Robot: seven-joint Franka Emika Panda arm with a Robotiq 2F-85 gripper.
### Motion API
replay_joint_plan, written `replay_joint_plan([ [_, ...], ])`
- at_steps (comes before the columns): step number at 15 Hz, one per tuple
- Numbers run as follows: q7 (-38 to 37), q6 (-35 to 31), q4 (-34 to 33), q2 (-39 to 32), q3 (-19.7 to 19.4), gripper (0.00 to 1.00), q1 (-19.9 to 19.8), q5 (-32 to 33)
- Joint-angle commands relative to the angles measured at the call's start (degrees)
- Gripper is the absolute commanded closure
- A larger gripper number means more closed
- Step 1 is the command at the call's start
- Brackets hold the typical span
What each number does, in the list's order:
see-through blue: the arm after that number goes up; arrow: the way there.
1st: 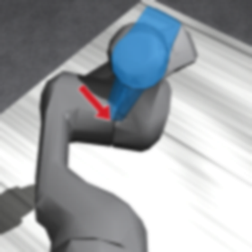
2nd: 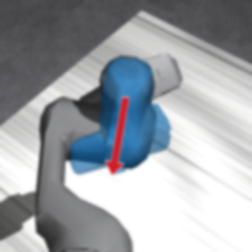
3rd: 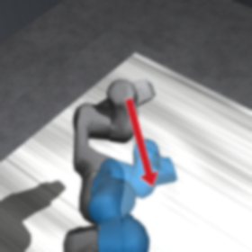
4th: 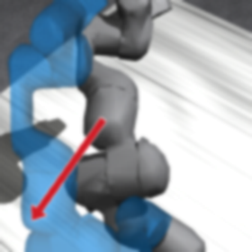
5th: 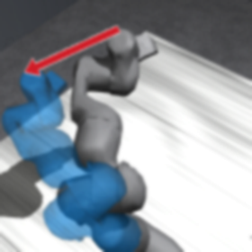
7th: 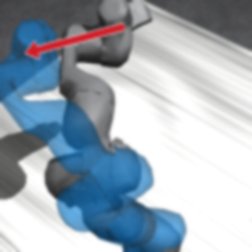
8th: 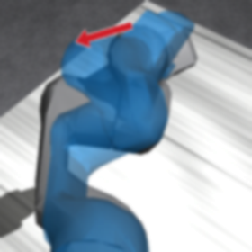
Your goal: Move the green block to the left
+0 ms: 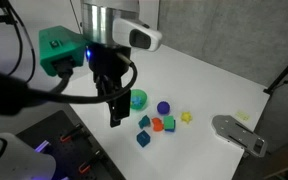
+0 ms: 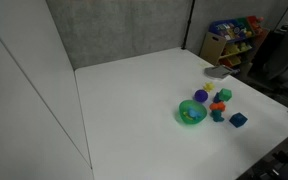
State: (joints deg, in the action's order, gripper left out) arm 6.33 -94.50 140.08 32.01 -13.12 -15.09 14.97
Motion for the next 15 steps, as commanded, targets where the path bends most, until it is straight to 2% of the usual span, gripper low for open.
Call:
replay_joint_plan([
  [1, -0.2, 0.2, -0.2, 0.0, -0.4, 0.0, 0.5, 0.1],
  [8, -0.7, 0.3, -2.1, -1.1, 0.0, 0.0, 0.7, 0.0],
  [15, -5.0, -0.5, -7.3, -6.6, 2.6, 0.0, 3.5, -2.1],
])
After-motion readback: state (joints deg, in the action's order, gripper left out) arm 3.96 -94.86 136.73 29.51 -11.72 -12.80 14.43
